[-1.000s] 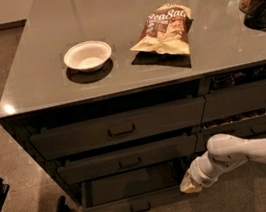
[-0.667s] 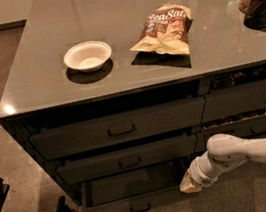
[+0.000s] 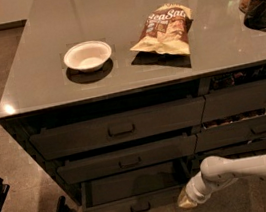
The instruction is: Close bottom drawer
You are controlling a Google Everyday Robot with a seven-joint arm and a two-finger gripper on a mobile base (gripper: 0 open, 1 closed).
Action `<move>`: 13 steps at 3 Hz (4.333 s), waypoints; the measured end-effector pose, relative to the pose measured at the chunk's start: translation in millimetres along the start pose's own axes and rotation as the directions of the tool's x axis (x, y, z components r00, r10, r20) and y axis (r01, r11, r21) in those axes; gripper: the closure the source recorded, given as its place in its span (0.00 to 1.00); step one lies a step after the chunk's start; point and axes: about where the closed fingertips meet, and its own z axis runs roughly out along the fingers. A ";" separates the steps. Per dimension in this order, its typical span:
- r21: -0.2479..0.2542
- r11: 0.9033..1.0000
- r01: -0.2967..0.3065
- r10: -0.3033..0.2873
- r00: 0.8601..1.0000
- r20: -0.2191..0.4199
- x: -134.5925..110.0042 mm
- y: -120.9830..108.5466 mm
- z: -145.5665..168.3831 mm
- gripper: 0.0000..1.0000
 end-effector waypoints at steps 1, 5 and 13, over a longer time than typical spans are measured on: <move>-0.074 0.997 0.004 -0.002 1.000 0.031 23.9 10.8 81.4 1.00; 0.105 0.971 0.213 -0.224 0.970 0.096 27.6 -6.0 113.6 1.00; 0.333 0.896 0.293 -0.350 0.928 0.126 18.7 -82.9 127.6 1.00</move>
Offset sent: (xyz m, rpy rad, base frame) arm -0.0067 0.0152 -0.0581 0.0297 0.0306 0.0382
